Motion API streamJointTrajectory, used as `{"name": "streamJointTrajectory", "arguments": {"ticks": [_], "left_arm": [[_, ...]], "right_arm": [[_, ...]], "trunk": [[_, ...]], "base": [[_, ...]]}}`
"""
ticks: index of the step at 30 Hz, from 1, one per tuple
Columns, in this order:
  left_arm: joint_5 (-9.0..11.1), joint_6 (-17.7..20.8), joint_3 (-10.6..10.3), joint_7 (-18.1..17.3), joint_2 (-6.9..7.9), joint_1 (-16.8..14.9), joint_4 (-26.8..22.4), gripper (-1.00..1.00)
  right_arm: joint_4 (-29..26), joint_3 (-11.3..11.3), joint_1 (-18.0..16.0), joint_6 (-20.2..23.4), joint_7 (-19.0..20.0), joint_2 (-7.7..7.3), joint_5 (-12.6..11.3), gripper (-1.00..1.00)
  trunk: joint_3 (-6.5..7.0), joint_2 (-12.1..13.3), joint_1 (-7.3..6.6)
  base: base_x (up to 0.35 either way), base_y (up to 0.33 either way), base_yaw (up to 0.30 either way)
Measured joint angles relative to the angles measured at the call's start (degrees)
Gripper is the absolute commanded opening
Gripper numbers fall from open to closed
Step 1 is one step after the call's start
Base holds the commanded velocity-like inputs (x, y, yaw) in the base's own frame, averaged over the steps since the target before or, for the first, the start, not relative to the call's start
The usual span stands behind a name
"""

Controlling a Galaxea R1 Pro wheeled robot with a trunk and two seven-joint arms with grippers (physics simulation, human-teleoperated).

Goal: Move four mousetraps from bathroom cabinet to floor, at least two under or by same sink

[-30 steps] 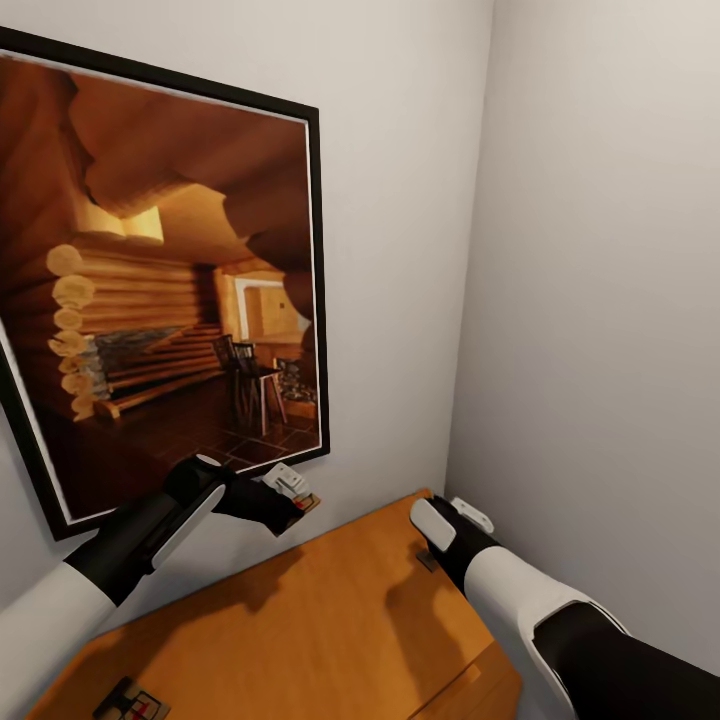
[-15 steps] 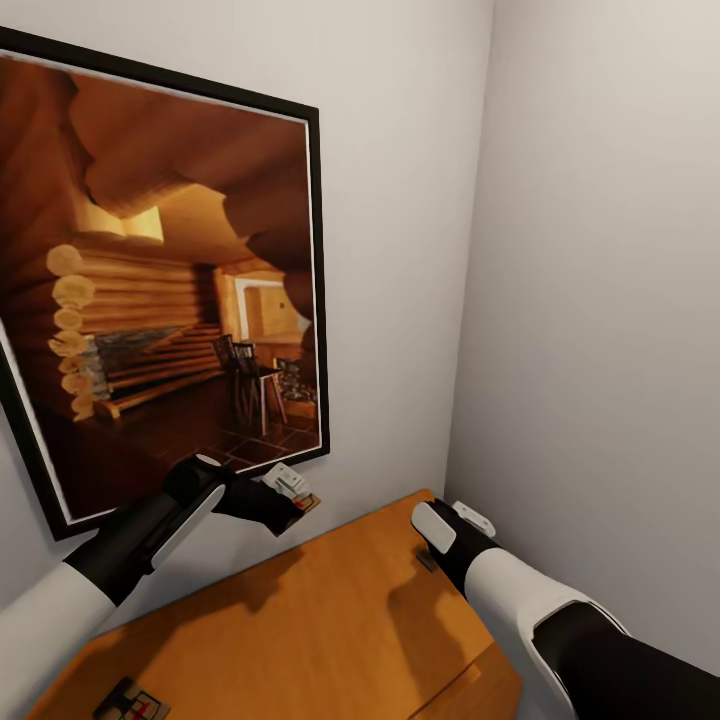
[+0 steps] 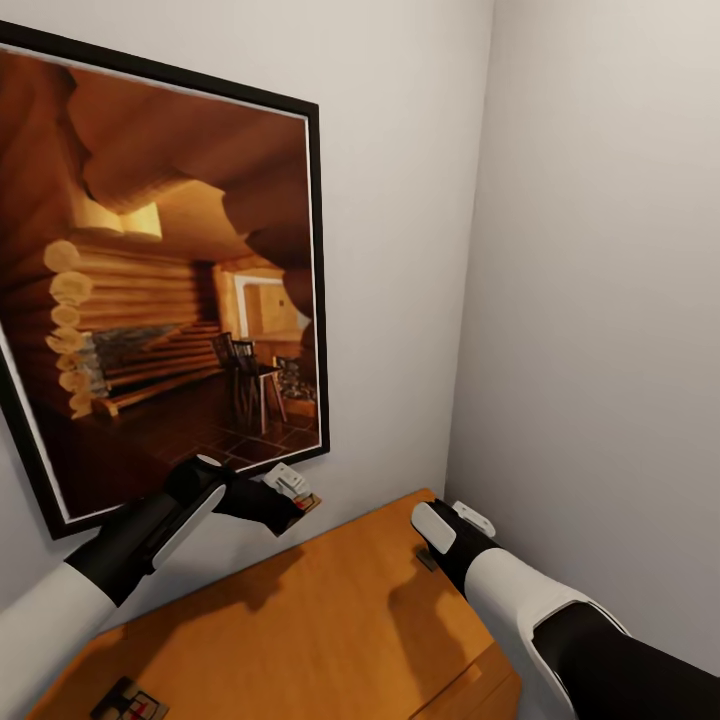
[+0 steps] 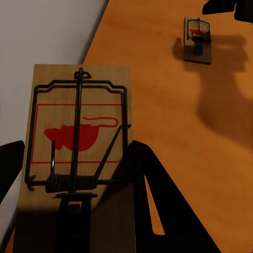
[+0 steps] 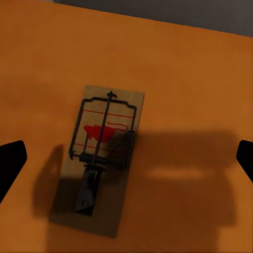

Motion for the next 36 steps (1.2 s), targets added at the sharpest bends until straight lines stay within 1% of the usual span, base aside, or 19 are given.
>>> {"name": "streamJointTrajectory", "arguments": {"ticks": [2, 19, 23, 24, 28, 33, 36], "left_arm": [[0.0, 0.0, 0.0, 0.0, -0.01, 0.0, 0.0, -1.0], [0.0, 0.0, 0.0, 0.0, -0.11, 0.0, 0.0, -1.0], [0.0, 0.0, 0.0, 0.0, -0.11, 0.0, 0.0, -1.0], [0.0, 0.0, 0.0, 0.0, -0.11, 0.0, 0.0, -1.0], [0.0, 0.0, 0.0, 0.0, -0.11, 0.0, 0.0, -1.0], [0.0, 0.0, 0.0, 0.0, -0.11, 0.0, 0.0, -1.0], [0.0, 0.0, 0.0, 0.0, -0.11, 0.0, 0.0, -1.0]], "right_arm": [[0.0, 0.0, 0.0, 0.0, 0.0, 0.0, 0.0, 1.0], [0.0, 0.1, 0.0, 0.0, 0.0, 0.0, 0.0, 1.0], [0.0, 1.1, 0.0, 0.0, 0.0, 0.0, 0.1, 1.0], [0.0, 1.9, 0.0, -0.1, 0.0, 0.0, 0.1, 1.0], [0.0, 3.6, 0.0, -0.2, 0.0, 0.0, 0.0, 1.0], [0.0, 4.4, 0.0, -0.2, 0.7, 0.0, 0.0, 1.0], [0.0, 4.5, 0.0, -0.1, 3.6, 0.0, -0.2, 1.0]], "trunk": [[-0.33, -0.8, 0.44], [-0.34, -0.8, 0.44], [-0.34, -0.8, 0.44], [-0.34, -0.8, 0.44], [-0.34, -0.8, 0.44], [-1.24, -2.8, 1.54], [-1.78, -4.0, 2.2]], "base": [[0.0, 0.0, 0.0], [0.0, 0.0, 0.0], [0.0, 0.0, 0.0], [0.0, 0.0, 0.0], [0.0, 0.0, 0.0], [0.0, 0.0, 0.0], [0.0, 0.0, 0.0]]}}
